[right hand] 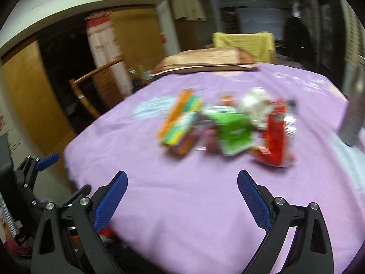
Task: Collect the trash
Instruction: 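Raise both open tools back over the table, then move left tool to the orange-striped carton while right tool approaches the red snack bag, then close left tool on the orange carton while right tool grasps the red snack bag, then carry both items down to the red wastebasket and open both tools, then lift both open tools away from the wastebasket, then move left tool to the yellow mesh bundle while right tool approaches the green carton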
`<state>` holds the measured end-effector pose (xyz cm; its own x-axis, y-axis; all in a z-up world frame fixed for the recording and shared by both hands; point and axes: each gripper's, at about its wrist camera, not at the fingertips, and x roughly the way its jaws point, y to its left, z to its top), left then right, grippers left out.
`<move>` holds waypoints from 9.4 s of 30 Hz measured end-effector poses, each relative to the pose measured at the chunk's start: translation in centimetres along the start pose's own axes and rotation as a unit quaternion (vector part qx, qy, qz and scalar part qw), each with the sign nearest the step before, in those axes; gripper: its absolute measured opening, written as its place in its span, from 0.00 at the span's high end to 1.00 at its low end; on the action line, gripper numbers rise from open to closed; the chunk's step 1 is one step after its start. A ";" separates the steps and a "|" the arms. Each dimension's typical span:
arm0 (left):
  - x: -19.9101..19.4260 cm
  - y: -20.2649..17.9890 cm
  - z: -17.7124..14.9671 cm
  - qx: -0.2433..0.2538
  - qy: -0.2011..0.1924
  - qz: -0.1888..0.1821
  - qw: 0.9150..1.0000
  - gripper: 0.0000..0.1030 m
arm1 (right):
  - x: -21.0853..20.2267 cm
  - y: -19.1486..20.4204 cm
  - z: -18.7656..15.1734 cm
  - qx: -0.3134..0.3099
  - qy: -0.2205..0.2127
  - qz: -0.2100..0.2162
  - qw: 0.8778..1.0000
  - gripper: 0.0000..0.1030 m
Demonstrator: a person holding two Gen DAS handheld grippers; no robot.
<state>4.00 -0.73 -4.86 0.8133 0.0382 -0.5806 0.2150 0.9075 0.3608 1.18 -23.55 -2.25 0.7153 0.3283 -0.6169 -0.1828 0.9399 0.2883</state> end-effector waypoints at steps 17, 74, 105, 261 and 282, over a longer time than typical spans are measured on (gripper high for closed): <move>10.0 -4.8 5.6 0.009 0.054 -0.068 0.996 0.06 | 5.3 -10.7 1.0 0.089 0.037 -0.072 0.993 0.07; 17.0 -1.6 9.8 -0.041 0.115 -0.185 0.975 0.40 | 5.9 -14.4 0.7 0.186 0.037 0.005 0.982 0.07; 14.9 -0.4 6.0 -0.109 0.112 -0.232 0.960 0.51 | 8.7 -14.1 3.4 0.156 0.054 -0.092 0.982 0.32; -2.4 14.8 -8.0 -0.163 0.086 0.002 0.983 0.06 | 1.8 13.8 0.3 -0.063 0.047 0.152 0.985 0.14; 14.0 2.7 6.1 -0.118 0.124 -0.111 0.979 0.06 | 6.1 -8.8 1.8 0.129 0.016 -0.056 0.990 0.11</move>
<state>19.28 -0.31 -7.56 0.5977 -0.0960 -0.7959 0.2161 0.9753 0.0447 8.40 -29.94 -7.21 0.6993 0.2290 -0.6772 0.0789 0.9168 0.3915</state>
